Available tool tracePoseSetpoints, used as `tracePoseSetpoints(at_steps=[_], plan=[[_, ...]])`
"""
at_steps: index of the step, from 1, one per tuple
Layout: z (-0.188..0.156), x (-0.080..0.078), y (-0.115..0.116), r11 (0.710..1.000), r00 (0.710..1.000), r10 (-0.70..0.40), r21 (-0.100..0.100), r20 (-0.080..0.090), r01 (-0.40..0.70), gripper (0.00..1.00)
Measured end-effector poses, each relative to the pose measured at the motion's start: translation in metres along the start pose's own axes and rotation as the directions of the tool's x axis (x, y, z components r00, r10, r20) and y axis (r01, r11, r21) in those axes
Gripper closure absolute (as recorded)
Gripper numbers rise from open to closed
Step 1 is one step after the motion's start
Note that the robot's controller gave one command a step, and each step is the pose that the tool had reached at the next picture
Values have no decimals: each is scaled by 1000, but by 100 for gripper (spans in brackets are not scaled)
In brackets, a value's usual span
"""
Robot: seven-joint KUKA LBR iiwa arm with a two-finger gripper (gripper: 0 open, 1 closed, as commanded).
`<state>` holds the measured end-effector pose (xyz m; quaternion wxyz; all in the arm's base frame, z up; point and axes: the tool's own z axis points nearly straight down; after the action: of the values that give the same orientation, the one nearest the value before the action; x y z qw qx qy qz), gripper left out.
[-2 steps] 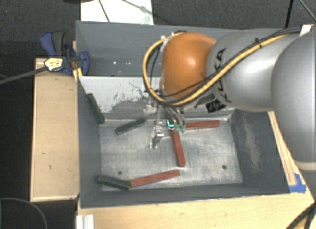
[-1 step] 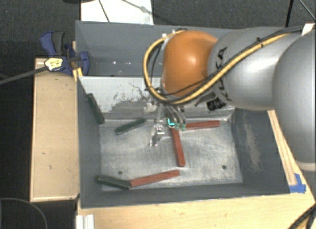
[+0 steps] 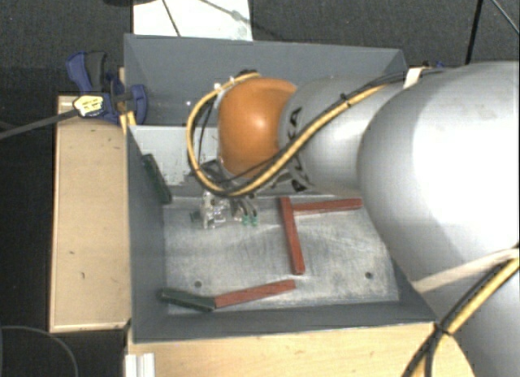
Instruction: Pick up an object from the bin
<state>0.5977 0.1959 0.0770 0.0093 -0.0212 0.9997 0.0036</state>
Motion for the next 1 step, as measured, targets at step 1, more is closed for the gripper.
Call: tracePoseSetpoints(at_steps=[1], plan=[[0, 0, 0, 1000, 1000, 2, 0, 0, -2, 100]])
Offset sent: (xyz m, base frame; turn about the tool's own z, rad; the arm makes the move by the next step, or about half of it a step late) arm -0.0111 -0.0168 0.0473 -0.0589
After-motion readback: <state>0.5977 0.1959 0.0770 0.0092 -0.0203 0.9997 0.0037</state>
